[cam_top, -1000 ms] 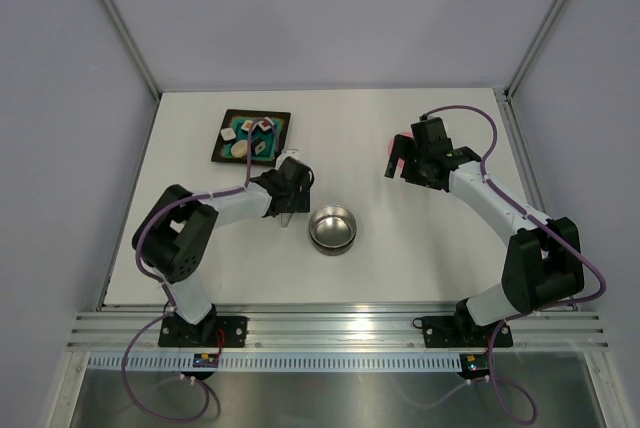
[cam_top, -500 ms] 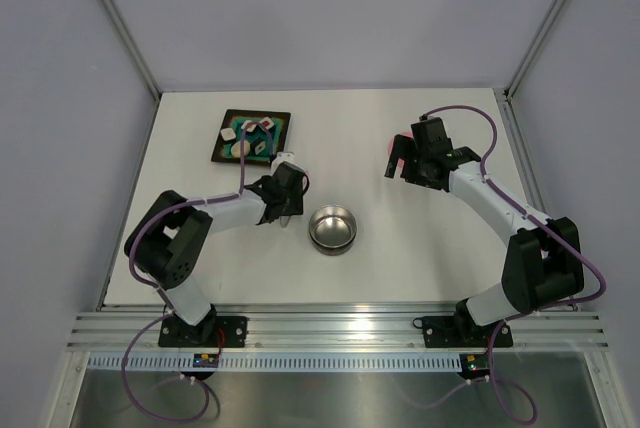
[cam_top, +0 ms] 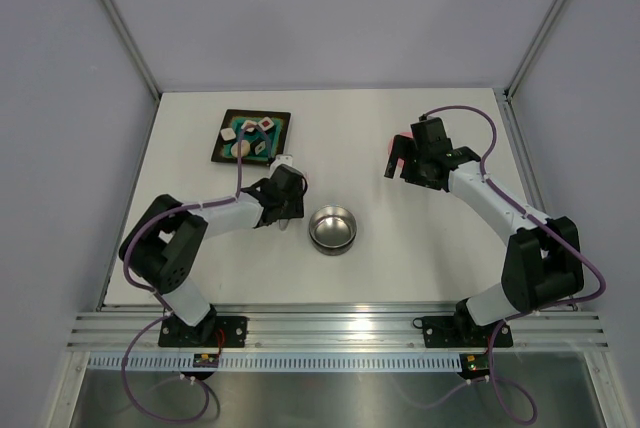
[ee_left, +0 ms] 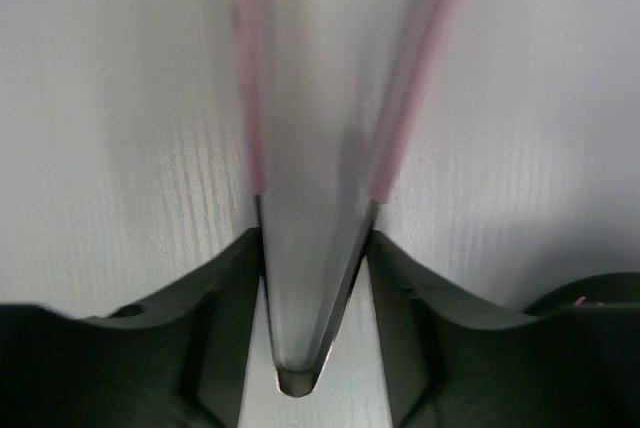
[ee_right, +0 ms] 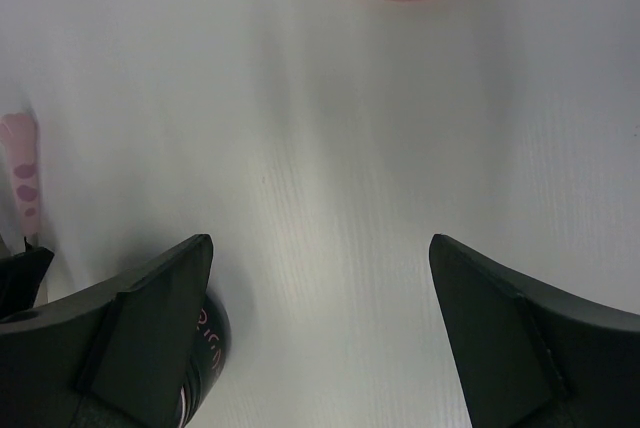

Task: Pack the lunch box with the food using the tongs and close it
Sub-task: Pick up the clamp at the center of the board.

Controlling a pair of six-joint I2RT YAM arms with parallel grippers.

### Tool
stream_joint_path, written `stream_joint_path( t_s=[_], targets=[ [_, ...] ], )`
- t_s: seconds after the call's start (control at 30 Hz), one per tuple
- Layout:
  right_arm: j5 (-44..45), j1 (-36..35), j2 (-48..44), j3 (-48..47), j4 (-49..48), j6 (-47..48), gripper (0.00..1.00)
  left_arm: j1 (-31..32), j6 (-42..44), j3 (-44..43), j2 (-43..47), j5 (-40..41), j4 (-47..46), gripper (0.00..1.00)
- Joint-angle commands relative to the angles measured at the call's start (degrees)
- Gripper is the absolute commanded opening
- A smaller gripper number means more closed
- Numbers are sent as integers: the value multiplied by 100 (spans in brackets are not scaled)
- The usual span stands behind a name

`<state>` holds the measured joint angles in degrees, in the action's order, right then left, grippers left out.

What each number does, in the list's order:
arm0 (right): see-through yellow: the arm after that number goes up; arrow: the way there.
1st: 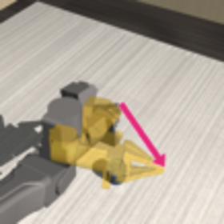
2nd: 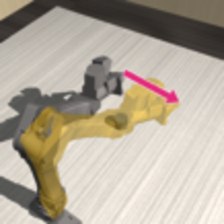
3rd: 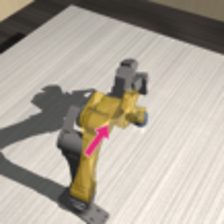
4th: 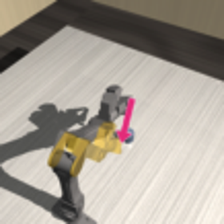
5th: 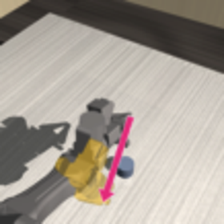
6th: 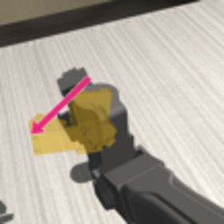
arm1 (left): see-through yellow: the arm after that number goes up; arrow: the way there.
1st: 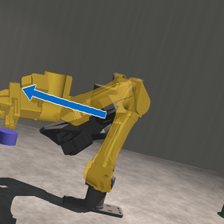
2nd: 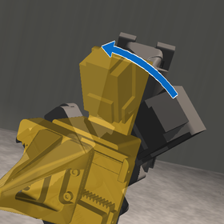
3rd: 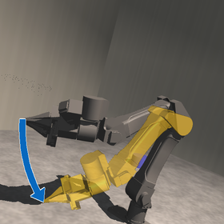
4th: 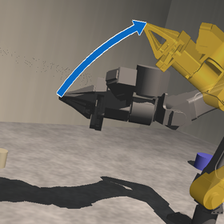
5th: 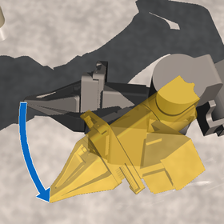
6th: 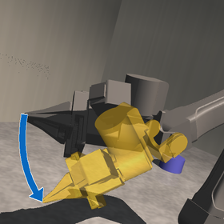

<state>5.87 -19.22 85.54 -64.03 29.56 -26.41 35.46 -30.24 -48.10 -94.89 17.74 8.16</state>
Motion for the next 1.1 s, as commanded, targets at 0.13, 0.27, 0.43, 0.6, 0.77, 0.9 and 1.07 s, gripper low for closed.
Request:
stream_joint_path(
  t_s=[0.13, 0.27, 0.43, 0.6, 0.77, 0.9, 1.07],
  targets=[
    [-130, -20, 59, 13, -196, -48, 97, 31, -43, 151, 94, -253, 370, 73],
    [-130, -20, 77, 31, -179, -39, 97, 48, 9, 195, 76, -358, 344, 67],
    [-121, -20, 130, 31, -205, -48, 97, 66, -8, 274, 94, -420, 282, 43],
    [-156, -20, 165, 22, -205, -39, 97, 66, 105, 29, 313, -420, 580, 15],
    [-147, -20, 174, -22, -188, -22, 97, 66, 553, -716, 813, -578, 1467, 1],
    [-147, -20, 191, -22, -179, -22, 97, 66, 1027, -1419, 990, -666, 2329, 1],
    [-130, -20, 112, -22, -144, 13, 97, -4, 1239, -2036, 1078, -649, 3129, 2]
  ],
)
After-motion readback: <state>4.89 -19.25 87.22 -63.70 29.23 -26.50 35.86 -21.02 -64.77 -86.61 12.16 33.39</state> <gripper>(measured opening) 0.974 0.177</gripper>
